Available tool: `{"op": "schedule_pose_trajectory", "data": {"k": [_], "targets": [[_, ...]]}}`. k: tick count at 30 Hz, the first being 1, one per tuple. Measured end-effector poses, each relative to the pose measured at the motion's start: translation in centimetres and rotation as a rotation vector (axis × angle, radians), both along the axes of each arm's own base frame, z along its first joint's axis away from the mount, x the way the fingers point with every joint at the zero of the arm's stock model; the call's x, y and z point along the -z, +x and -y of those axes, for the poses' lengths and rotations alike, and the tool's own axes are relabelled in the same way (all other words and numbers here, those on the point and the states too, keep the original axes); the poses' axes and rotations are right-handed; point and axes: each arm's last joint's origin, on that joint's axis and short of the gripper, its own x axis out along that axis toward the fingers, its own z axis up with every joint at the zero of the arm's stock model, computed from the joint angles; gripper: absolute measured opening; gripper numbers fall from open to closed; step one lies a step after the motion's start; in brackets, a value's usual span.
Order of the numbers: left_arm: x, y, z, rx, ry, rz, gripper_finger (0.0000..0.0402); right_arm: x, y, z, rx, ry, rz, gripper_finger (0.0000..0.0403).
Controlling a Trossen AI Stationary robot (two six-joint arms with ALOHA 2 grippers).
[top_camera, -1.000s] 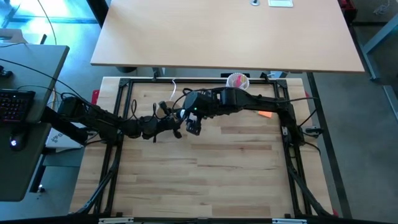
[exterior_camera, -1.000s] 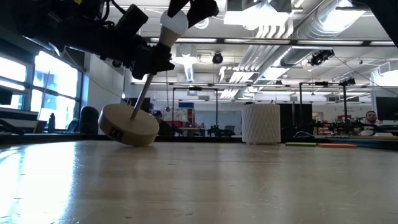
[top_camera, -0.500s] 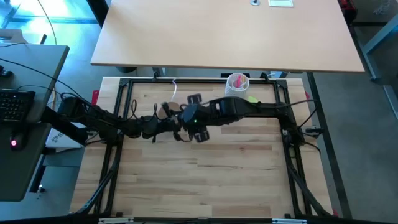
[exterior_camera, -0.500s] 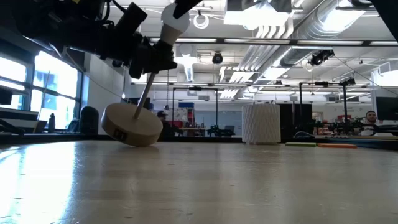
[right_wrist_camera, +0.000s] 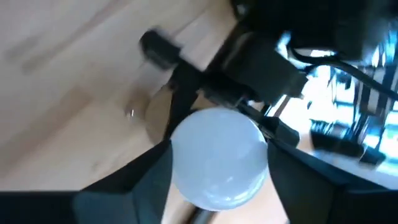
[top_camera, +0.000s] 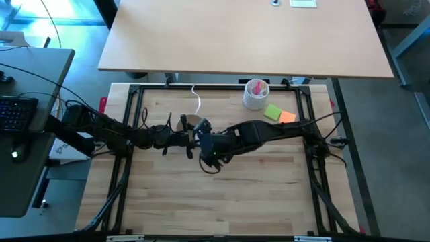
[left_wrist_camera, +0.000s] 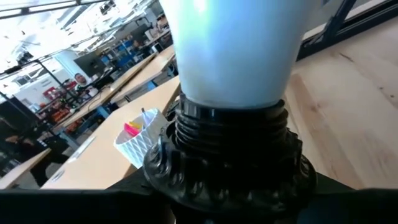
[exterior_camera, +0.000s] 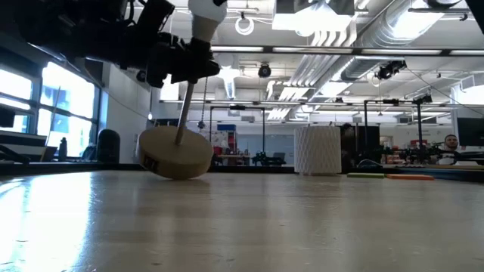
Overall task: Screw lightbulb
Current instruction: Remove the white lightbulb from the desk lamp
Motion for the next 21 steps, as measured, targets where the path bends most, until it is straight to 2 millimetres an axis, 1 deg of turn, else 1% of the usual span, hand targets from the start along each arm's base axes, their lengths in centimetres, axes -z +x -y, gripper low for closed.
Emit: {"op": "schedule_pose_trajectory", "data": {"k": [4,6,8,10,13,15,18,21], "targets": [[0.1,0.0,-0.3,-0.009,-0.014,-0.001,0.0162,-0.1,0.0,-0.3,0.120,0.121,0.071,0.0299],[0.1,0.0,-0.3,-0.013,-0.019,-0.003,0.0162,-0.2,0.0,-0.5,0.157,0.146,0.093,0.0314],[0.1,0.0,-0.3,-0.019,-0.018,-0.005,0.0162,-0.4,-0.2,-0.8,0.206,0.139,0.131,0.0320],[0.1,0.0,-0.3,-0.021,-0.018,-0.007,0.0162,-0.9,0.0,-1.1,0.261,0.137,0.205,0.0322],[0.3,0.0,-0.4,-0.025,-0.017,-0.021,0.0162,-1.4,-0.1,-1.3,0.386,0.167,0.316,0.0323],[0.4,0.0,-0.5,-0.030,-0.016,-0.027,0.0162,-1.4,-0.1,-1.3,0.479,0.253,0.375,0.0323],[0.4,-0.1,-0.5,-0.035,-0.027,-0.024,0.0162,-1.2,-0.3,-1.1,0.657,0.453,0.450,0.0323],[0.4,-0.1,-0.5,-0.035,-0.031,-0.022,0.0162,-0.6,-0.6,-0.8,0.803,0.629,0.432,0.0323]]}}
